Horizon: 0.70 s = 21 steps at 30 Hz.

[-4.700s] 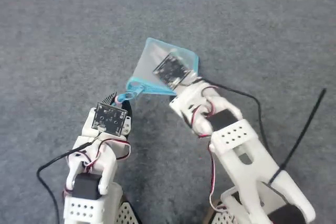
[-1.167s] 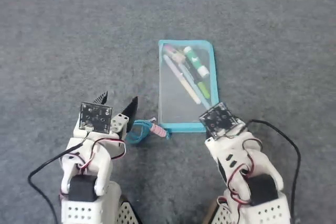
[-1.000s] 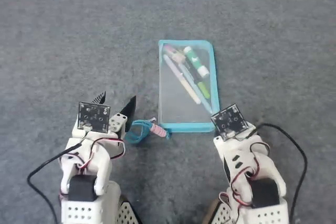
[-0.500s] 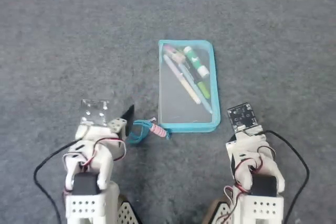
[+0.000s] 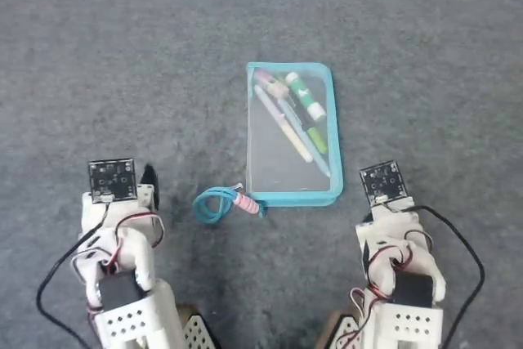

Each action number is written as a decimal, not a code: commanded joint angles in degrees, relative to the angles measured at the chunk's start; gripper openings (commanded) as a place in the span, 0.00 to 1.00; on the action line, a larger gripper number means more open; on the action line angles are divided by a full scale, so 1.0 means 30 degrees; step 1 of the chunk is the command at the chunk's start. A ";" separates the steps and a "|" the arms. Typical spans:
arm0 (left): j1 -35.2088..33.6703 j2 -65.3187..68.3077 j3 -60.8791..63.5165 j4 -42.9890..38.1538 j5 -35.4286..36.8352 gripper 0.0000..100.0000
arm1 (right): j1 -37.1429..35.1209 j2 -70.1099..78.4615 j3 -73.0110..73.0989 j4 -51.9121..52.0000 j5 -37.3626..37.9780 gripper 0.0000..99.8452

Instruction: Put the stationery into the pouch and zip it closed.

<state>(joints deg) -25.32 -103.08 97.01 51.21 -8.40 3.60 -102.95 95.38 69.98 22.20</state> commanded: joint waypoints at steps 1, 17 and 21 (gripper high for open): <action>-0.0322 -0.0410 -0.0161 0.3956 -0.0557 0.09 | 0.0161 -0.0366 0.0352 0.1773 0.0000 0.04; -0.0322 -0.0381 -0.0132 0.7062 -0.0615 0.05 | 0.0747 -0.0366 0.0352 0.1773 0.0000 0.04; -0.0322 -0.0381 -0.0132 0.7062 -0.0615 0.05 | 0.0747 -0.0366 0.0352 0.1773 0.0000 0.04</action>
<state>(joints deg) -26.02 -103.08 97.01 72.04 -9.63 5.36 -102.95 95.38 74.73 22.20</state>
